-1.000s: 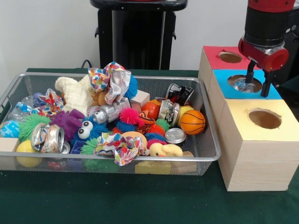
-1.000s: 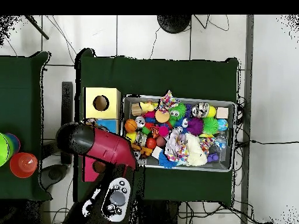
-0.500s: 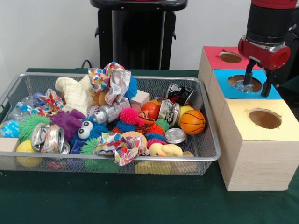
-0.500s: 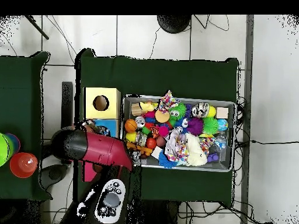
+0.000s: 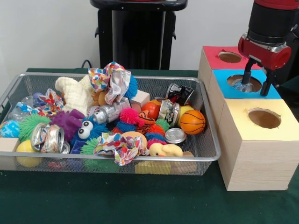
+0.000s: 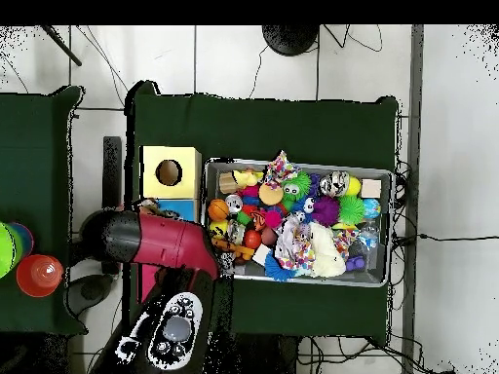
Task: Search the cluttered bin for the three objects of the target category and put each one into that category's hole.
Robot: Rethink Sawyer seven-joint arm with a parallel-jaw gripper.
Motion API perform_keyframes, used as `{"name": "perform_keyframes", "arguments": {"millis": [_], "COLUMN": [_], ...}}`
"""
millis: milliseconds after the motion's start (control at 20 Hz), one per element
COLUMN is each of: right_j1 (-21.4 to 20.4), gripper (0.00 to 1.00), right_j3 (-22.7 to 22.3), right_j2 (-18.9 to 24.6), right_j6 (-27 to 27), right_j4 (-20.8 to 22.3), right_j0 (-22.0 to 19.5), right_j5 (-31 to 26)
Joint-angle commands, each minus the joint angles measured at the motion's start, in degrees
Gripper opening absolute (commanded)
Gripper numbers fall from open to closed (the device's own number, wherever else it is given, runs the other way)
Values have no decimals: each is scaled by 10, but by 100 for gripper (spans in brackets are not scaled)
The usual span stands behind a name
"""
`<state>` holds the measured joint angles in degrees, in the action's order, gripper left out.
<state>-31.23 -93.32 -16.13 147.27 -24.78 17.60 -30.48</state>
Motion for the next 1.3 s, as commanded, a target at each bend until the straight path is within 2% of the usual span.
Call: {"name": "perform_keyframes", "arguments": {"millis": [50, 200, 400, 700, 950, 1150, 1200, 1300], "right_j1": [84, 82, 82, 81, 50, 40, 37, 29], "gripper": [100, 100, 100, 100, 100, 100, 100, 100], "right_j3": [36, 18, -20, -55, -110, -138, -146, -167], "right_j2": [-38, -37, -18, -15, 14, 9, 11, 35], "right_j6": [36, 44, 59, 65, 74, 82, 86, 88], "right_j4": [62, 68, 60, 66, 58, 57, 58, 55], "right_j0": [-37, -36, -38, -36, -48, -38, -38, -54], "right_j5": [10, 17, 68, 111, 172, 189, 210, 243]}}
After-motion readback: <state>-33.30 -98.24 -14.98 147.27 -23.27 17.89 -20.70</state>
